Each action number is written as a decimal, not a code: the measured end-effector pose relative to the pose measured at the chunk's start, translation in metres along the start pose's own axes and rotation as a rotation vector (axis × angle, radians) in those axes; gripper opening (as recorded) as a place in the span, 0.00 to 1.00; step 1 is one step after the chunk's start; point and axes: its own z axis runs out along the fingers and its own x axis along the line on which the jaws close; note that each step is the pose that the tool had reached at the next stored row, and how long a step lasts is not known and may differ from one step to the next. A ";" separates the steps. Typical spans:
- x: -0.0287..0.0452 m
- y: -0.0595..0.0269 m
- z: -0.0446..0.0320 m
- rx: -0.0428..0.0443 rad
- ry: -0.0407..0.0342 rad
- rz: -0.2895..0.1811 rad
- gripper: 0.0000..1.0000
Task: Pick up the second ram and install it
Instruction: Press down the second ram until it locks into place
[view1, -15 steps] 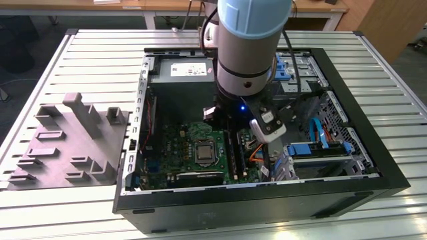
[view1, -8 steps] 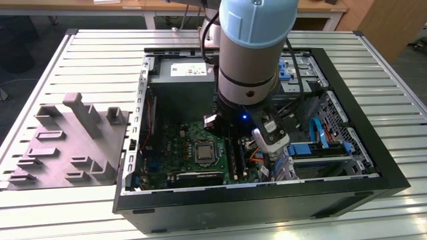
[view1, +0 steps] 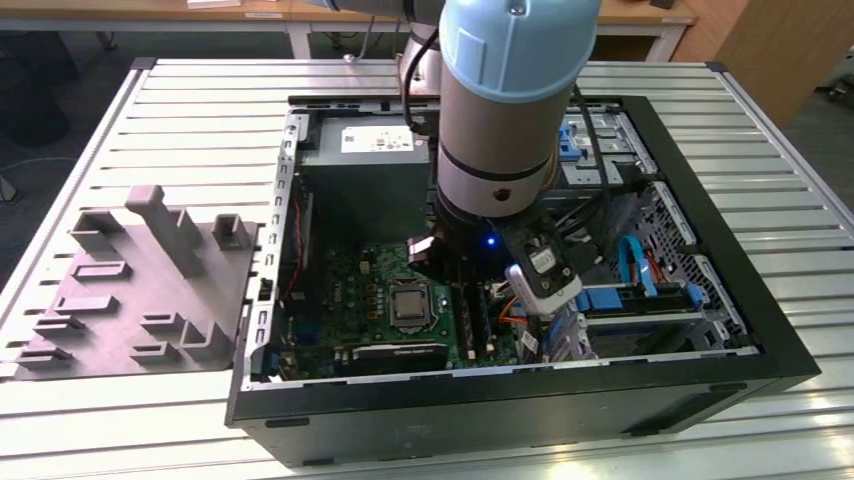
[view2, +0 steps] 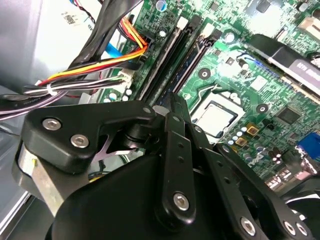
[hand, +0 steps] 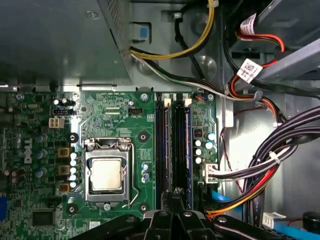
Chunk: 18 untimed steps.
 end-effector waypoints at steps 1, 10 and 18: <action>0.0000 0.0000 0.0000 0.0000 -0.0001 0.000 0.11; 0.0001 0.0006 0.0023 0.0732 -0.0019 -0.004 0.11; 0.0004 0.0002 0.0081 0.0741 -0.0019 -0.004 0.11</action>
